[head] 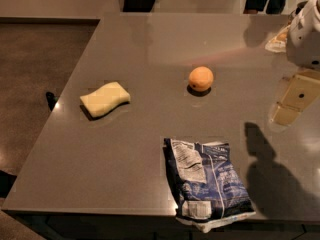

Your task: Move orange near blue chip bag

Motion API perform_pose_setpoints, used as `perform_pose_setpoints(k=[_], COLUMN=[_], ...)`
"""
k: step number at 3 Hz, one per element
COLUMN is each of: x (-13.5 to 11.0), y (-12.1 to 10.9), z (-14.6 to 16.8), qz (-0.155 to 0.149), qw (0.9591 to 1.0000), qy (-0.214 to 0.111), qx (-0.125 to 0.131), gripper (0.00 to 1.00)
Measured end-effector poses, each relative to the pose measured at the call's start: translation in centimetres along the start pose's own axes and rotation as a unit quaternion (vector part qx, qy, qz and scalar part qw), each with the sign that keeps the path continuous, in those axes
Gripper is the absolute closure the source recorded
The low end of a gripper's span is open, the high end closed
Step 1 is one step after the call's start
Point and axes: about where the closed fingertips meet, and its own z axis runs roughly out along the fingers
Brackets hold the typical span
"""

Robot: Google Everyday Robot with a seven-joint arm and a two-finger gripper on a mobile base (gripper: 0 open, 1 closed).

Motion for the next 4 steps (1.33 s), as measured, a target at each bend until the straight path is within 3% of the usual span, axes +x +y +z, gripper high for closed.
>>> perform_pose_setpoints(k=[1, 2, 4], x=[0.0, -0.7, -2.6], y=[0.0, -1.7, -7.2], z=[0.0, 1.1, 5.9], qz=[0.0, 0.004, 0.034], qw=[1.0, 0.9999, 0.9988], qy=[0.0, -0.011, -0.03], qx=[0.0, -0.005, -0.021], gripper=[0.0, 0.0, 0.0])
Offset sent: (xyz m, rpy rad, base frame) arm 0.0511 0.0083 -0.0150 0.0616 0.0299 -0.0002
